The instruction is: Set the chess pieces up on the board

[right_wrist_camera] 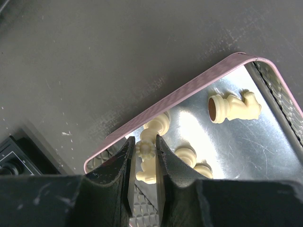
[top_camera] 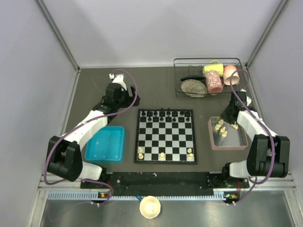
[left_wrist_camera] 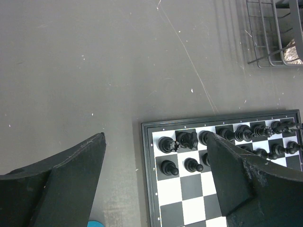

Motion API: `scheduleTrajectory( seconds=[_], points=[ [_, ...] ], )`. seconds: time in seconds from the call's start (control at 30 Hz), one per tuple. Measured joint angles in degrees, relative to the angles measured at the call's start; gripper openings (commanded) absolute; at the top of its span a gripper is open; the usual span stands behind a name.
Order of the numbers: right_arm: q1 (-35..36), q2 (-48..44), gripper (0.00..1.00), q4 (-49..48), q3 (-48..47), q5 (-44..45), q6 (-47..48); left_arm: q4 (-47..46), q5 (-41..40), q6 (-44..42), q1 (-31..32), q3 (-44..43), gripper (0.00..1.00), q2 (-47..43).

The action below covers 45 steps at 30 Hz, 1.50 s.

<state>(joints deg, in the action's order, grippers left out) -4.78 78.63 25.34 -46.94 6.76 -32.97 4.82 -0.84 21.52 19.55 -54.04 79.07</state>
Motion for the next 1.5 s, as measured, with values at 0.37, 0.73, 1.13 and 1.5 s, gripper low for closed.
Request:
scheduleTrajectory(
  seconds=[0.37, 0.73, 1.13, 1.5],
  points=[
    [0.0, -5.22, 0.0, 1.27, 0.0, 0.37, 1.4, 0.0, 1.49, 0.02, 0.0, 0.0, 0.91, 0.0],
    [0.87, -13.68, 0.0, 5.75, -4.61, -2.12, 4.17, 0.0, 1.95, 0.02, -0.02, 0.0, 0.91, 0.24],
    [27.1, -14.49, 0.0, 13.42, -11.45, -7.3, 6.69, 0.02, 2.12, 0.02, -0.09, 0.0, 0.91, 0.22],
    [52.28, -11.39, 0.0, 16.94, -12.0, -7.32, 0.22, 0.07, 2.32, 0.02, -0.26, 0.0, 0.91, 0.22]
  ],
)
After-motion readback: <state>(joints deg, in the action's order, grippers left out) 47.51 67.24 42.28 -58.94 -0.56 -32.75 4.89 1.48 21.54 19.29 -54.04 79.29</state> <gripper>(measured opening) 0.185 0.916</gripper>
